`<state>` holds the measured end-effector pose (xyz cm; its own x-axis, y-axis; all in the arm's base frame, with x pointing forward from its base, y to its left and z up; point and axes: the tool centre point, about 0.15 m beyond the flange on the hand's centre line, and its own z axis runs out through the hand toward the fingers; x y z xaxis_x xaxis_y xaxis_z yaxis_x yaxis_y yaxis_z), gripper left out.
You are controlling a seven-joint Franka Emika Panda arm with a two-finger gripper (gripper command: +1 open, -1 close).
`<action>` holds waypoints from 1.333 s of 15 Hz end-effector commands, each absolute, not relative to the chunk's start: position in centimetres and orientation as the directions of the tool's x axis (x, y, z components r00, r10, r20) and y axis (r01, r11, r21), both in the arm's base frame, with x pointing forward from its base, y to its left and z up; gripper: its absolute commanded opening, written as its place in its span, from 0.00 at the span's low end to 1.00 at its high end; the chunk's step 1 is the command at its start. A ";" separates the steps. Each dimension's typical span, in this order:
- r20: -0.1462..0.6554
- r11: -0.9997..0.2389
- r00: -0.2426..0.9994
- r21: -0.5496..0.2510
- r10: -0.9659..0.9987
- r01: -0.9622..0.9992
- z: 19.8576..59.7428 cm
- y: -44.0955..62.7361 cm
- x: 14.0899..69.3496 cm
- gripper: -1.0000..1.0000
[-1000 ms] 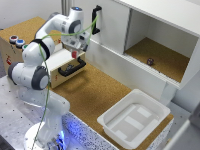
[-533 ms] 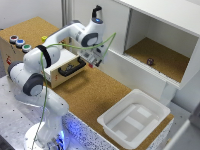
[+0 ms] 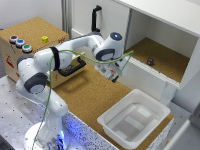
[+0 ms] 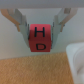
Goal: Place the grasped pink block inside the right cabinet
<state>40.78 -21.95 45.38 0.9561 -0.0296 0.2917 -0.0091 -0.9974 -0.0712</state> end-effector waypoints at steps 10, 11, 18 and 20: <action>0.229 -0.994 0.970 -0.052 0.082 0.096 48.6 -34.3 56.5 0.00; 0.236 -0.995 0.969 -0.050 0.071 0.085 48.8 -35.4 56.9 0.00; 0.296 -0.998 0.955 -0.046 0.036 0.052 48.3 -39.3 59.9 0.00; 0.305 -0.998 0.952 -0.041 0.037 0.052 47.9 -39.7 61.0 0.00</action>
<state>55.98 -36.37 47.80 0.9275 0.0198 0.3733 -0.0047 -0.9979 0.0645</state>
